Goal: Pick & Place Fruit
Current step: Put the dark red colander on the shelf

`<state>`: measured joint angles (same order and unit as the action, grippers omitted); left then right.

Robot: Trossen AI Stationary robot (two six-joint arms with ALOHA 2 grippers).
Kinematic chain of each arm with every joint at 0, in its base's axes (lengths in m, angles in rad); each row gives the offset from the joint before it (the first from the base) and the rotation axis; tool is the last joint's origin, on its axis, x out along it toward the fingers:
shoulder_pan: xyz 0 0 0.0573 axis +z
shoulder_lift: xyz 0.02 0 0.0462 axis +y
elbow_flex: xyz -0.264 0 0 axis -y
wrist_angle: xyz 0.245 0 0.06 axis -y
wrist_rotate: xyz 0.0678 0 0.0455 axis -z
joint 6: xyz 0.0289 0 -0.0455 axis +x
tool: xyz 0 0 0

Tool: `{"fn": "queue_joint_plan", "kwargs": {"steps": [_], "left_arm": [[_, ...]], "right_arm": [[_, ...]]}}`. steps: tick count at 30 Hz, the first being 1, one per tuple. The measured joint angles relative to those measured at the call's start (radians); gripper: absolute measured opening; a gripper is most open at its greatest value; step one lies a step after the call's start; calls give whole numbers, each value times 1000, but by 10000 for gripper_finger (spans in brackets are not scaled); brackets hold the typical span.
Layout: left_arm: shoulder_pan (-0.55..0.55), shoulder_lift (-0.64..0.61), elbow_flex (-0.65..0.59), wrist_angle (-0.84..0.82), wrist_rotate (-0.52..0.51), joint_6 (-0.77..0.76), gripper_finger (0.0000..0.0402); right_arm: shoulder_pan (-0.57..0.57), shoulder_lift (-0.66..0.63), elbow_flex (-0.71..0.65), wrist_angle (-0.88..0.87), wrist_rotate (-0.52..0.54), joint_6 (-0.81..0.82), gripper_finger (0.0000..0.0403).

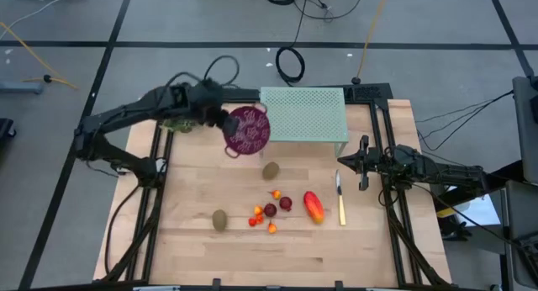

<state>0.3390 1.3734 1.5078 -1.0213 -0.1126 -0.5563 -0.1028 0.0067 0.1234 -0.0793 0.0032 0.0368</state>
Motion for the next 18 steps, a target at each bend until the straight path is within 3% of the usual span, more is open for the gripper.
{"fn": "queue_joint_plan", "kwargs": {"steps": [9, 18], "left_arm": [[90, 228, 256, -17, 143, 157, 0], [128, 379, 474, -115, 165, 196, 0]], "right_arm": [[0, 0, 0, 0, 0, 0, 0], [0, 0, 0, 0, 0, 0, 0]]}}
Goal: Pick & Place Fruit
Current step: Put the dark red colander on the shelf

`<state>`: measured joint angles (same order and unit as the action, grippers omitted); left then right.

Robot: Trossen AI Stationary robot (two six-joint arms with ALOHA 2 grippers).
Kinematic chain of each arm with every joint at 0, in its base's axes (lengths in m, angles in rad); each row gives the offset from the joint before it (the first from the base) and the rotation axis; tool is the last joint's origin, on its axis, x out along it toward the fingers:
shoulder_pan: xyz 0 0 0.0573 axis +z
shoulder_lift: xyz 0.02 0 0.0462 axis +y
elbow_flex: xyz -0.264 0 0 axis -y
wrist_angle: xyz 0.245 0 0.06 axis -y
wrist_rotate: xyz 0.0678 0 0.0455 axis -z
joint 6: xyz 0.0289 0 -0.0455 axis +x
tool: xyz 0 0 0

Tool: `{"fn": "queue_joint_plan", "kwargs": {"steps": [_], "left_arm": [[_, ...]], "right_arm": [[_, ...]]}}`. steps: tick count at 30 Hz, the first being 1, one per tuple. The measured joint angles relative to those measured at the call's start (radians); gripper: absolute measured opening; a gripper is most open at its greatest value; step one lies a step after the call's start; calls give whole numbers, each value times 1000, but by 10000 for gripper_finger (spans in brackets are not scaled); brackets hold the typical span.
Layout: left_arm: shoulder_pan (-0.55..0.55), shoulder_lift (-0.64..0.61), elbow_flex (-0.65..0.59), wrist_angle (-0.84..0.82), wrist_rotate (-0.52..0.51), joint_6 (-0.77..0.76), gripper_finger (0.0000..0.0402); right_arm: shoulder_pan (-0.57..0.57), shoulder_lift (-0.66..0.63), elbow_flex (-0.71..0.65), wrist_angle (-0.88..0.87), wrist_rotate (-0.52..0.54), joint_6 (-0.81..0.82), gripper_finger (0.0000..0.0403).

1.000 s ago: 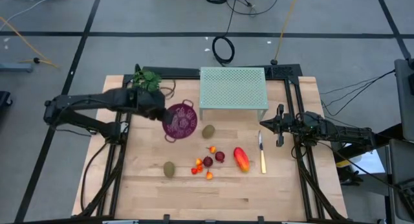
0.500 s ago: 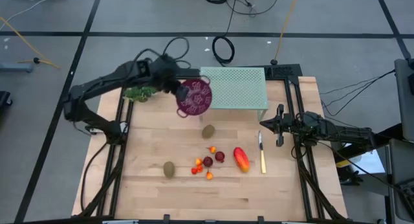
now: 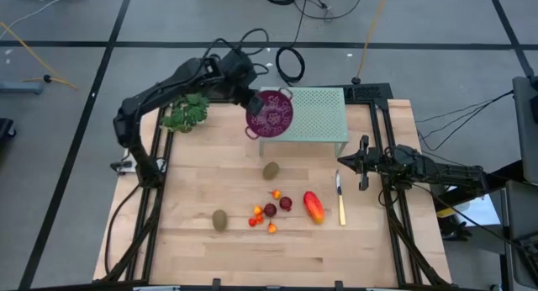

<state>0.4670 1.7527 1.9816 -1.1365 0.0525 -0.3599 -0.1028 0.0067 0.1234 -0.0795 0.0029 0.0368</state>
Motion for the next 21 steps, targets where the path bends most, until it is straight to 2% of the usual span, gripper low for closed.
{"fn": "queue_joint_plan", "kwargs": {"steps": [6, 21], "left_arm": [[7, 44, 78, -21, 1, 0, 0], [6, 54, 87, -13, 3, 1, 0]], "right_arm": [[0, 0, 0, 0, 0, 0, 0], [0, 0, 0, 0, 0, 0, 0]]}}
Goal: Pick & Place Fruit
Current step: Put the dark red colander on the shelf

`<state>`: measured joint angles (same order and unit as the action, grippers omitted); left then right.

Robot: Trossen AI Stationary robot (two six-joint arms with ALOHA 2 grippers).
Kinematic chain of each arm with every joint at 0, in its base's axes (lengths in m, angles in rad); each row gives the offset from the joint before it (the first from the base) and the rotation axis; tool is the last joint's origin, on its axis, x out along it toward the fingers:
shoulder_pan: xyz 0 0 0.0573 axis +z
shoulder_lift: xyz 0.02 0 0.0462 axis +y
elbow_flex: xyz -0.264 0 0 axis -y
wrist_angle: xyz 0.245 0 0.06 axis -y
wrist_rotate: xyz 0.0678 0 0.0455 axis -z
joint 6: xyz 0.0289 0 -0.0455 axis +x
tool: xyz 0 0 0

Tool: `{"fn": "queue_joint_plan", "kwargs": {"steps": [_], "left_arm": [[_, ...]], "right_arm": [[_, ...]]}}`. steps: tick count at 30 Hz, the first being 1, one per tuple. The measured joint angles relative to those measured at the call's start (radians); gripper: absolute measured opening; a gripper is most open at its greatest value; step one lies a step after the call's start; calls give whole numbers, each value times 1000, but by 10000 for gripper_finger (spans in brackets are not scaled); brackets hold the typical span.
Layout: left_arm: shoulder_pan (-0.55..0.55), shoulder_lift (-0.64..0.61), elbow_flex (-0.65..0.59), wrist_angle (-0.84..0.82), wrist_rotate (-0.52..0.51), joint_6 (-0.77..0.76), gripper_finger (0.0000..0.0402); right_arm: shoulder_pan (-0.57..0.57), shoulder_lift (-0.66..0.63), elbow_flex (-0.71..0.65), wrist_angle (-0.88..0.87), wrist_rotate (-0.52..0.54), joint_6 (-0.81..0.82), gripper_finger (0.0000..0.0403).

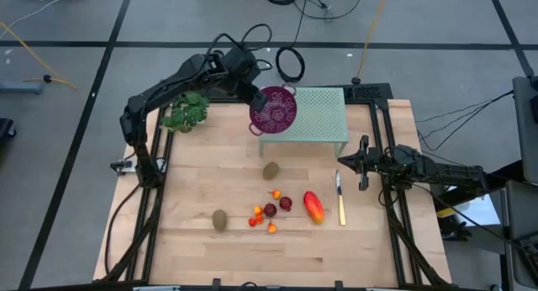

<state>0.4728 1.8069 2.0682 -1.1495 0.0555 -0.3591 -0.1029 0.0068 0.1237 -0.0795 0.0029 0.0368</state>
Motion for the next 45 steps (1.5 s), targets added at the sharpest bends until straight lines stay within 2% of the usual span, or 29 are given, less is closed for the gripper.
{"fn": "queue_joint_plan", "kwargs": {"steps": [12, 23, 45], "left_arm": [[28, 69, 0, 105, 34, 7, 0], [66, 126, 0, 104, 50, -19, 0], [56, 173, 0, 105, 24, -50, 0]], "right_arm": [[0, 0, 0, 0, -3, 34, 0], [0, 0, 0, -1, -3, 49, 0], [0, 0, 0, -2, -2, 48, 0]]}}
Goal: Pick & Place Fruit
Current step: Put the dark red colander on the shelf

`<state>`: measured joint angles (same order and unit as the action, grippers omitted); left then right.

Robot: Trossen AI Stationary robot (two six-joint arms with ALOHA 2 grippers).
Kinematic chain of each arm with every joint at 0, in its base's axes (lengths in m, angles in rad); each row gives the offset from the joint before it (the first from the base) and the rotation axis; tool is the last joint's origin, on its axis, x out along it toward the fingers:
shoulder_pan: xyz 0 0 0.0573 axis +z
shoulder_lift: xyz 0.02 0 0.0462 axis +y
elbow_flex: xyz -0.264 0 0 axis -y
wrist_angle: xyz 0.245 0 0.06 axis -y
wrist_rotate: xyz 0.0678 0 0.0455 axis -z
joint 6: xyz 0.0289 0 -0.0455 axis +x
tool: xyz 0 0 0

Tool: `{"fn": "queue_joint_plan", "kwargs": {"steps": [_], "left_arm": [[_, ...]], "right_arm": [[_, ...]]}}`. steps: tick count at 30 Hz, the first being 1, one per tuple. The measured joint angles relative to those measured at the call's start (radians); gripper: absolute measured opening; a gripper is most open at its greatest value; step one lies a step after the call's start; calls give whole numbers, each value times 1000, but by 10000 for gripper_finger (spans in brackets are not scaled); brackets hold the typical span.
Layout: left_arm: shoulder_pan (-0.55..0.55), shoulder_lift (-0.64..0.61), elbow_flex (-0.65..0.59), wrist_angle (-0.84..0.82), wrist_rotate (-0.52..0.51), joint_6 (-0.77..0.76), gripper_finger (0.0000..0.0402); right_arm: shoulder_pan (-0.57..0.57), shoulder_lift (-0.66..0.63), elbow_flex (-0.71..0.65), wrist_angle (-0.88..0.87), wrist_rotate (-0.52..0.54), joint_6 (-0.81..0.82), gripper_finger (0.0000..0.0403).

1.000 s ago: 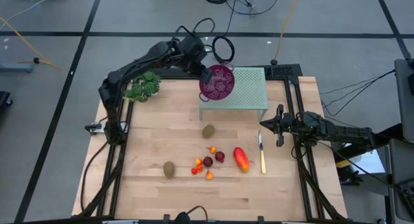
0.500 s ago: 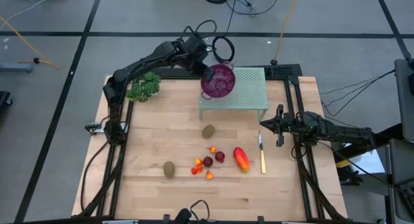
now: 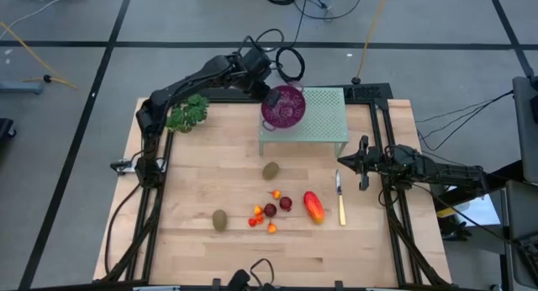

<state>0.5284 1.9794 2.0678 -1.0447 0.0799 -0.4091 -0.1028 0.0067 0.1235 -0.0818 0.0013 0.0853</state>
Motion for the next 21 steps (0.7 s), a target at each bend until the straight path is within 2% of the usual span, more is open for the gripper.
{"fn": "queue_joint_plan", "kwargs": {"steps": [21], "left_arm": [[-6, 13, -1, -2, -32, -3, 0]], "right_arm": [[0, 0, 0, 0, -2, 0, 0]]}}
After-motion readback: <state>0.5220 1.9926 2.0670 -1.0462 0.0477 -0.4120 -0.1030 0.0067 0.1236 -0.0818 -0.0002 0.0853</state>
